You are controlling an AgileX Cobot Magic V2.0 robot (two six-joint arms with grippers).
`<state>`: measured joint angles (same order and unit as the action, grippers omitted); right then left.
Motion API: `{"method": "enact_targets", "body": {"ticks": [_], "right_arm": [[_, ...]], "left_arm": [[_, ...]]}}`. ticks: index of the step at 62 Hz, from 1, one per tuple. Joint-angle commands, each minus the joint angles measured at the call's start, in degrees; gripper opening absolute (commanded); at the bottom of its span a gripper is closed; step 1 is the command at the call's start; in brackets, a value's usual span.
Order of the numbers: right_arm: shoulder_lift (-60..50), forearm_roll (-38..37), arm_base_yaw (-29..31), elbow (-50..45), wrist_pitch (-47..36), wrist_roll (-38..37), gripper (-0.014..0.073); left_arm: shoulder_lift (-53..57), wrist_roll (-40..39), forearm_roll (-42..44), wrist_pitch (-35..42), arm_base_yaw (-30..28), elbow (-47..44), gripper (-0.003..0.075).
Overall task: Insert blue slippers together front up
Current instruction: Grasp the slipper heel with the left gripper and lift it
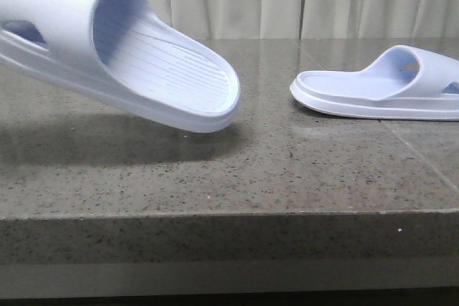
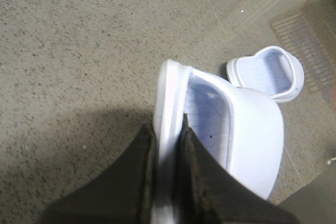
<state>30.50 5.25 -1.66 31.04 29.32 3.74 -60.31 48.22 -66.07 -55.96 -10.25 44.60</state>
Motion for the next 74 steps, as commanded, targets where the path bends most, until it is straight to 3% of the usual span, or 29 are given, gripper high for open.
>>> {"method": "enact_targets", "body": {"ticks": [1,17,29,57,65,74], "right_arm": [[0.5,0.2,0.2,2.0,-3.5,0.2,0.0500],[0.5,0.2,0.2,2.0,-3.5,0.2,0.0500],[0.5,0.2,0.2,2.0,-3.5,0.2,0.0500],[1.9,0.1,0.7,4.2,1.1,-1.2,0.0498],[8.5,-0.3,4.2,10.0,6.8,-1.4,0.0498],[17.4,-0.1,12.7,17.7,11.1,-1.4,0.0498]], "left_arm": [[2.8,0.2,-5.5,-0.2,0.4,-1.0,-0.0020],[3.4,1.2,-6.2,-0.5,4.4,-4.4,-0.0020],[3.4,1.2,-6.2,3.9,9.1,-4.5,-0.0020],[3.4,1.2,-6.1,4.5,9.5,-4.5,-0.0020],[3.4,1.2,-6.1,4.6,9.5,-4.5,-0.0020],[3.4,1.2,-6.1,4.6,9.5,-4.5,-0.0020]]}}
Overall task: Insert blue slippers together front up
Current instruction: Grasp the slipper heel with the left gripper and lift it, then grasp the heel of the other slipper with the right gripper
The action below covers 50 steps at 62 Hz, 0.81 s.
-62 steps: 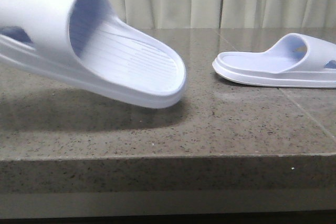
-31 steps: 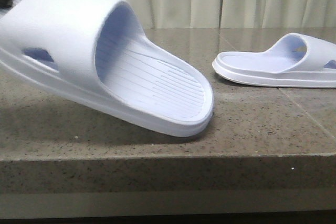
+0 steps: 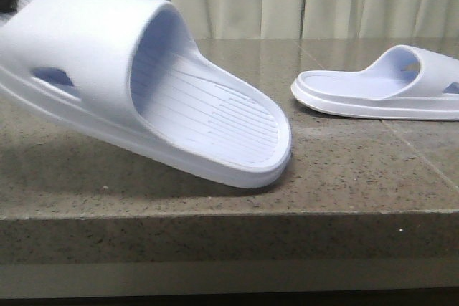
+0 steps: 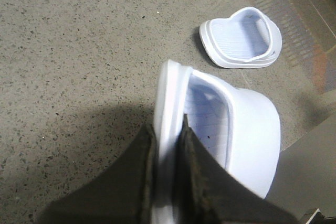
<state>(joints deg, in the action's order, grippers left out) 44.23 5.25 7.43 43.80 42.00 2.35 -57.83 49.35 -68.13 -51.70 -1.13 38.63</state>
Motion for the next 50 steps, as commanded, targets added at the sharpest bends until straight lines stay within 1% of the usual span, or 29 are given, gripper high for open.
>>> {"method": "enact_targets", "body": {"ticks": [1,5,8,11,14,22,28,30,36,50], "right_arm": [[4.9,0.2,4.9,5.8,-1.4,0.0,0.0498],[8.3,1.9,8.9,7.7,-1.1,0.3,0.0498],[11.0,4.6,11.8,9.2,-0.3,1.6,0.0498],[14.0,8.7,14.9,10.8,1.1,4.6,0.0498],[16.8,13.6,17.4,12.0,2.7,8.3,0.0498],[24.4,30.2,23.3,15.2,7.4,20.4,0.0498],[30.3,41.0,26.2,17.4,11.3,29.2,0.0498],[32.2,43.0,26.5,18.1,12.0,31.1,0.0498],[36.8,44.5,26.5,20.0,12.9,33.5,0.0493],[46.1,44.7,23.7,25.6,15.2,36.2,0.0421]], "left_arm": [[1.0,0.0,-4.1,0.3,0.4,1.5,-0.0020],[1.0,0.0,-4.1,0.7,0.4,1.5,-0.0020],[1.0,0.0,-4.1,0.7,0.4,1.5,-0.0020],[1.0,0.0,-4.1,0.7,0.4,1.5,-0.0020],[1.0,0.0,-4.1,0.7,0.4,1.5,-0.0020],[1.0,0.0,-4.1,0.8,0.4,1.5,-0.0020],[1.0,0.0,-4.1,1.4,0.4,1.5,-0.0020],[1.0,0.0,-4.1,1.4,0.4,1.5,-0.0020],[1.0,0.0,-4.1,1.5,0.4,1.5,-0.0020],[1.0,0.0,-4.2,1.8,0.4,1.5,-0.0020]]}}
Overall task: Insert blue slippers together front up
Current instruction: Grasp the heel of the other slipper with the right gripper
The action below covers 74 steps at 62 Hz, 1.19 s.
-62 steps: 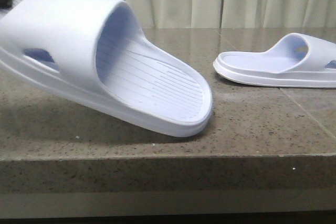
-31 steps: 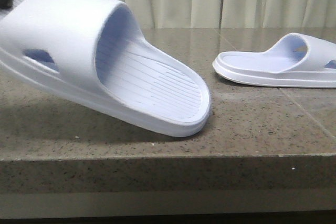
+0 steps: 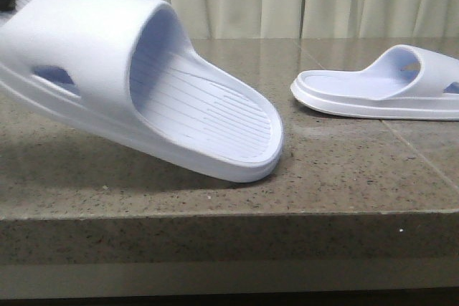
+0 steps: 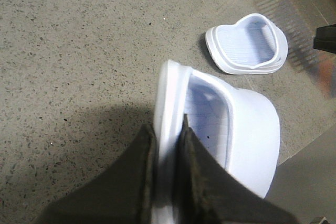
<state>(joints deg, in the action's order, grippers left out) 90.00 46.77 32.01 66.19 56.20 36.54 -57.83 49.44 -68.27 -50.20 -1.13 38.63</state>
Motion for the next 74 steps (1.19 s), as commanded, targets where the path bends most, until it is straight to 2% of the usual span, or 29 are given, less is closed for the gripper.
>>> {"method": "enact_targets", "body": {"ticks": [1,24,45,48,59,74], "right_arm": [[0.7,3.3,-1.3,3.5,1.1,2.1,0.0420],[9.0,3.3,-5.7,9.1,1.9,3.0,0.0414],[11.7,3.3,-8.6,9.2,4.9,4.8,0.0407],[12.1,3.2,-8.8,9.1,5.4,4.8,0.0381],[13.5,3.2,-9.2,9.1,7.0,4.8,0.0188],[14.0,3.3,-9.2,9.1,7.9,4.8,-0.0025]], "left_arm": [[1.0,-0.1,-4.0,0.4,0.4,1.5,-0.0020],[1.0,-0.1,-4.0,0.5,0.4,1.5,-0.0020],[1.0,-0.1,-4.0,0.5,0.4,1.5,-0.0020],[1.0,-0.1,-4.0,0.5,0.4,1.5,-0.0020],[1.0,-0.1,-4.0,0.5,0.4,1.5,-0.0020],[1.0,-0.1,-4.0,0.5,0.4,1.5,-0.0020]]}}
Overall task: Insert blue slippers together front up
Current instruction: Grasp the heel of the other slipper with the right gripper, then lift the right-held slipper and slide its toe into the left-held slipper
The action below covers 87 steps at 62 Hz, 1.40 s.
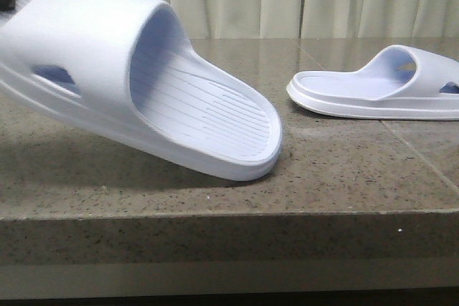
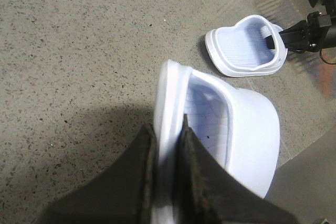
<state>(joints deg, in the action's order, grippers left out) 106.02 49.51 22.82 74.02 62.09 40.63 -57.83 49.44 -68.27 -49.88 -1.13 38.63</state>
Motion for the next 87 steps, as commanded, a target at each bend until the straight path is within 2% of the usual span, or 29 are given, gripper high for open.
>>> {"method": "enact_targets", "body": {"ticks": [1,5,28,41,50,55,73,87], "right_arm": [[-2.0,0.5,-0.1,1.3,2.0,0.7,-0.0035],[-2.0,0.5,-0.1,1.3,2.1,0.7,-0.0069],[-6.2,3.8,0.7,1.2,3.1,0.7,-0.0067],[-12.9,11.9,5.7,-1.7,5.9,1.0,-0.0067],[-16.5,20.1,9.0,-5.1,9.7,5.1,-0.0067],[-17.3,22.2,9.4,-6.6,11.8,6.5,-0.0067],[-17.3,25.0,4.6,-12.6,12.6,9.8,-0.0067],[-17.3,26.5,-0.6,-14.4,11.3,11.5,-0.0067]], "left_arm": [[1.0,-0.1,-4.0,0.2,0.4,1.5,-0.0020],[1.0,-0.1,-4.0,0.2,0.4,1.5,-0.0020],[1.0,-0.1,-5.7,1.7,0.4,1.5,-0.0020],[-2.5,0.1,-11.0,6.3,0.4,1.5,-0.0020],[-7.8,5.8,-18.9,6.0,0.4,1.5,-0.0020],[-11.3,8.0,-22.0,5.0,0.4,1.5,-0.0020],[-21.1,11.9,-25.0,1.7,0.4,1.6,-0.0020],[-23.5,13.5,-26.3,0.3,0.4,1.6,-0.0020]]}}
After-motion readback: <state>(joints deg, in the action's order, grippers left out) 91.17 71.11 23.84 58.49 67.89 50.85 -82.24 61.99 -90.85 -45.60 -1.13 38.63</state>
